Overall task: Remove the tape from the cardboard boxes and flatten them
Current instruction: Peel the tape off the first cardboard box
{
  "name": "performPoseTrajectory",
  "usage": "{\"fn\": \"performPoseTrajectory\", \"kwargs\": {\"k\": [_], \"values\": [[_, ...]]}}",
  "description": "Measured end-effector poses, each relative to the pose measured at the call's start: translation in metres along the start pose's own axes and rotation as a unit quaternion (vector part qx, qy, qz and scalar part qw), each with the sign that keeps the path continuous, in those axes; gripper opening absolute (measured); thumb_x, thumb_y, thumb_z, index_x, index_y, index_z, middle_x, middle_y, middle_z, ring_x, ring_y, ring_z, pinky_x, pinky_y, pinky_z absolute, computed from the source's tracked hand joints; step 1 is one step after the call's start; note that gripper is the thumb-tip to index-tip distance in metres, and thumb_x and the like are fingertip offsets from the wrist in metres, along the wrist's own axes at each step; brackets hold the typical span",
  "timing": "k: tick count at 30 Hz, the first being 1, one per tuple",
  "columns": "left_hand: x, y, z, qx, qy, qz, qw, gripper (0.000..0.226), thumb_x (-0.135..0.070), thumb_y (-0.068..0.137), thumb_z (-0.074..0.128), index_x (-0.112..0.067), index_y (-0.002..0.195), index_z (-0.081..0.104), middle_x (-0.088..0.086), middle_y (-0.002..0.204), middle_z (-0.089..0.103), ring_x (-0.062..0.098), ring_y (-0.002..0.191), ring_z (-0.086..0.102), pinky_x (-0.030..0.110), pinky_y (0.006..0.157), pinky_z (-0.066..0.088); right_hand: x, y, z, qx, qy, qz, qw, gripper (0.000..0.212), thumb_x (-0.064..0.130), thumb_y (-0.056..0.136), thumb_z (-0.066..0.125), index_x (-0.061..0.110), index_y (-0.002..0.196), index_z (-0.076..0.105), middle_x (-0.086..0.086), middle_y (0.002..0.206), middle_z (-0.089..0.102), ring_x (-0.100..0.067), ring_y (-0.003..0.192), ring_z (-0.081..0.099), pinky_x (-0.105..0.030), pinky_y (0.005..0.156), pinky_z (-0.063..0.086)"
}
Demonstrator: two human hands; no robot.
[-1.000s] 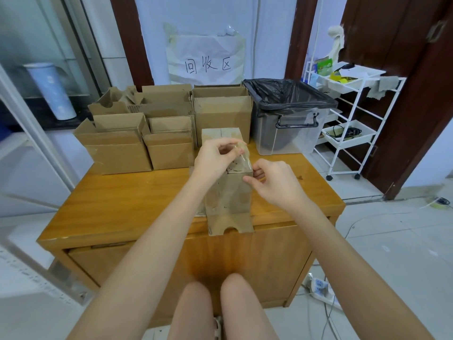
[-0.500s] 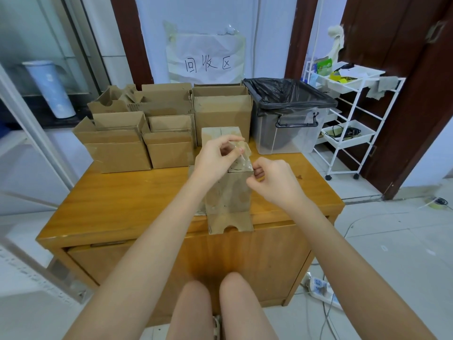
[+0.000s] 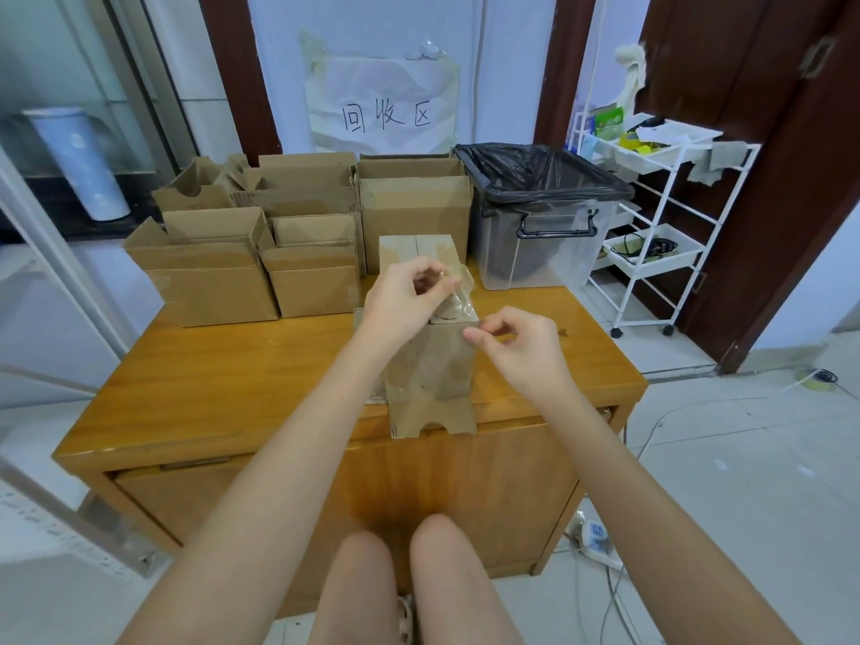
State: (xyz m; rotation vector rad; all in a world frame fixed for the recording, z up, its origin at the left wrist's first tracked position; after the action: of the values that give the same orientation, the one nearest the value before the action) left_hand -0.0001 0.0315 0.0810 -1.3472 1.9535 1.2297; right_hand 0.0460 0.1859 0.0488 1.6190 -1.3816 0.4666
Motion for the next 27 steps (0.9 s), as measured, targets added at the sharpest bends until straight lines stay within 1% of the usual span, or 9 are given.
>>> {"fn": "performPoseTrajectory", "kwargs": {"k": [2,4,8,10,12,16,20,24,27], "values": [[-0.002,0.000,-0.001,-0.005,0.004,0.003,1.000,0.008,-0.030,0.089,0.065,-0.023,0.091,0.067,-0.006,0.087,0.069,0.012,0.087,0.065,0.041,0.086,0.053,0.004,0.000,0.000,0.016,-0.024,-0.031,0.999,0.012,0.017,0.085,0.071,0.006,0.080,0.068,0.004,0.084,0.066,-0.008,0.079,0.059,-0.004,0.068,0.043],[-0.002,-0.001,-0.001,-0.005,0.012,0.002,1.000,0.009,-0.032,0.089,0.066,-0.024,0.091,0.068,-0.007,0.087,0.069,0.012,0.087,0.065,0.040,0.086,0.053,0.006,0.001,0.000,0.044,-0.030,-0.057,0.997,0.011,0.012,0.088,0.067,0.005,0.080,0.064,-0.003,0.086,0.068,-0.015,0.084,0.062,-0.006,0.068,0.046],[-0.001,-0.003,-0.001,0.010,0.011,0.002,1.000,0.017,-0.033,0.089,0.066,-0.019,0.097,0.070,-0.005,0.090,0.070,0.011,0.089,0.065,0.038,0.087,0.054,0.006,0.003,-0.007,0.113,-0.039,-0.102,0.988,0.012,0.009,0.092,0.061,0.003,0.083,0.057,-0.009,0.090,0.069,-0.020,0.088,0.065,-0.035,0.078,0.054],[-0.003,-0.004,-0.001,0.015,0.004,0.005,1.000,0.015,-0.032,0.089,0.066,-0.019,0.096,0.069,-0.004,0.090,0.070,0.012,0.089,0.066,0.036,0.087,0.053,0.008,0.006,-0.011,0.145,-0.070,-0.118,0.980,0.011,0.012,0.093,0.059,0.011,0.084,0.054,-0.008,0.095,0.069,-0.024,0.092,0.065,-0.044,0.081,0.054],[-0.004,-0.004,-0.001,0.014,-0.004,0.006,1.000,0.010,-0.030,0.089,0.066,-0.021,0.092,0.066,-0.004,0.089,0.070,0.013,0.089,0.066,0.033,0.086,0.053,0.011,0.009,-0.013,0.164,-0.109,-0.133,0.971,0.010,0.016,0.095,0.057,0.018,0.086,0.052,-0.004,0.096,0.069,-0.030,0.088,0.066,-0.050,0.079,0.054],[-0.008,-0.006,-0.002,0.019,-0.022,0.009,1.000,0.003,-0.026,0.091,0.064,-0.023,0.090,0.064,-0.011,0.081,0.069,0.009,0.086,0.067,0.024,0.082,0.050,0.017,0.017,-0.020,0.149,-0.125,-0.146,0.970,0.015,0.017,0.095,0.056,0.026,0.085,0.049,-0.004,0.093,0.069,-0.031,0.086,0.065,-0.051,0.076,0.054],[-0.011,-0.008,-0.002,0.030,-0.031,0.013,0.999,0.007,-0.026,0.092,0.062,-0.022,0.087,0.066,-0.009,0.080,0.072,0.001,0.080,0.067,0.016,0.078,0.047,0.018,0.025,-0.023,0.140,-0.111,-0.143,0.974,0.009,0.013,0.095,0.056,0.018,0.089,0.051,0.002,0.099,0.068,-0.022,0.094,0.065,-0.047,0.081,0.054],[-0.009,-0.009,-0.003,0.020,-0.056,0.000,0.998,0.011,-0.025,0.094,0.059,-0.018,0.087,0.062,-0.006,0.080,0.073,0.004,0.080,0.069,0.024,0.083,0.051,0.023,0.034,-0.029,0.121,-0.092,-0.141,0.978,0.006,0.010,0.094,0.057,0.010,0.090,0.054,0.005,0.090,0.067,-0.019,0.092,0.066,-0.045,0.083,0.054],[-0.005,-0.007,-0.002,0.013,-0.088,-0.013,0.996,0.013,-0.023,0.096,0.057,-0.021,0.083,0.055,-0.004,0.081,0.074,0.009,0.083,0.070,0.037,0.089,0.053,0.036,0.039,-0.030,0.107,-0.075,-0.143,0.981,0.017,0.009,0.095,0.056,0.020,0.084,0.050,0.007,0.083,0.067,-0.015,0.087,0.067,-0.040,0.082,0.055]]}}
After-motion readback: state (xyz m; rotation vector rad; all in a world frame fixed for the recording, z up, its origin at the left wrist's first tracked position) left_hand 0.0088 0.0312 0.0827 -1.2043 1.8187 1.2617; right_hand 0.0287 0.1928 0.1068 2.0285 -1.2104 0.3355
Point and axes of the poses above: each hand's wrist, its own y-axis towards the middle knuckle, its own z-axis out of the palm, x = y × z, the point moved 8 cm from there along y, towards the middle knuckle
